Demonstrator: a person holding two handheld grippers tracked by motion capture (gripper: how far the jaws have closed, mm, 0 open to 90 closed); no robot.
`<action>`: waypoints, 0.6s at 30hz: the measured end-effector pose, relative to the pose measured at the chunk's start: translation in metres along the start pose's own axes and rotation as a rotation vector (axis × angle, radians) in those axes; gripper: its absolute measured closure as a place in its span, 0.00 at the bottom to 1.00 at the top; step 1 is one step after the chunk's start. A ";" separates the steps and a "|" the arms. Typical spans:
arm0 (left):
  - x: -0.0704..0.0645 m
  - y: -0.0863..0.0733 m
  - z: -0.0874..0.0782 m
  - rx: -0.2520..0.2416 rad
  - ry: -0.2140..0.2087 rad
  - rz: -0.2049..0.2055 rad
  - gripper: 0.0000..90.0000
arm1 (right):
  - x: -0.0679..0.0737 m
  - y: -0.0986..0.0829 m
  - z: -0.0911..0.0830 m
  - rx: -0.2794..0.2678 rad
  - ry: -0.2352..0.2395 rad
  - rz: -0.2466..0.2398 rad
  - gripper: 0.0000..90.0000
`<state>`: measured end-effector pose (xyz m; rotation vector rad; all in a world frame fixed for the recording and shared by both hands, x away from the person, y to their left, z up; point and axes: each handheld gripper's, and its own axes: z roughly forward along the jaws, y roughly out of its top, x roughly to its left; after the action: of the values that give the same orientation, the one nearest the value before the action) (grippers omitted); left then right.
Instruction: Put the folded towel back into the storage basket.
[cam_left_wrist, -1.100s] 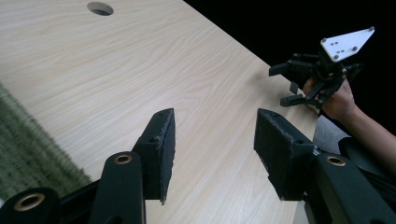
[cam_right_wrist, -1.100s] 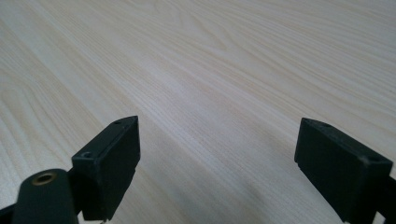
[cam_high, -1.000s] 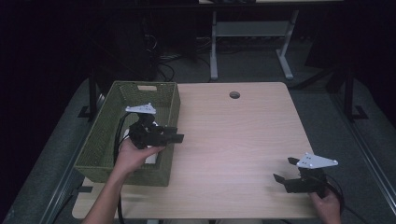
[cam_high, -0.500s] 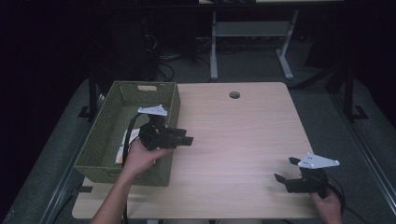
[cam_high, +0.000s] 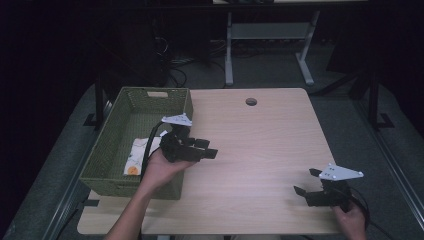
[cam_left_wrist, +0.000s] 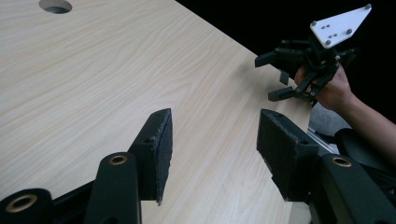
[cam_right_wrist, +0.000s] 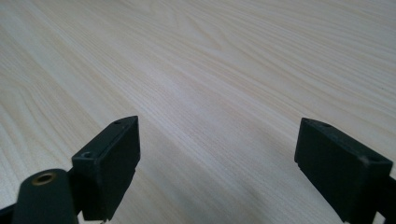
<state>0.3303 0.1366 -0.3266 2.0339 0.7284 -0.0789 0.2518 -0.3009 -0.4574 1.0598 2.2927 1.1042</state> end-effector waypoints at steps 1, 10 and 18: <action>-0.002 0.001 0.004 0.000 -0.005 0.005 0.51 | 0.000 0.000 0.000 0.001 0.003 0.003 0.15; -0.013 0.003 0.029 0.043 -0.032 0.029 0.50 | -0.001 -0.001 -0.001 -0.004 0.002 0.000 0.15; -0.024 0.002 0.048 0.062 -0.053 0.059 0.50 | -0.001 -0.001 0.001 0.007 0.006 0.008 0.15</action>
<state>0.3231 0.0861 -0.3439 2.1026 0.6402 -0.1220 0.2520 -0.3017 -0.4588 1.0708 2.2999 1.1047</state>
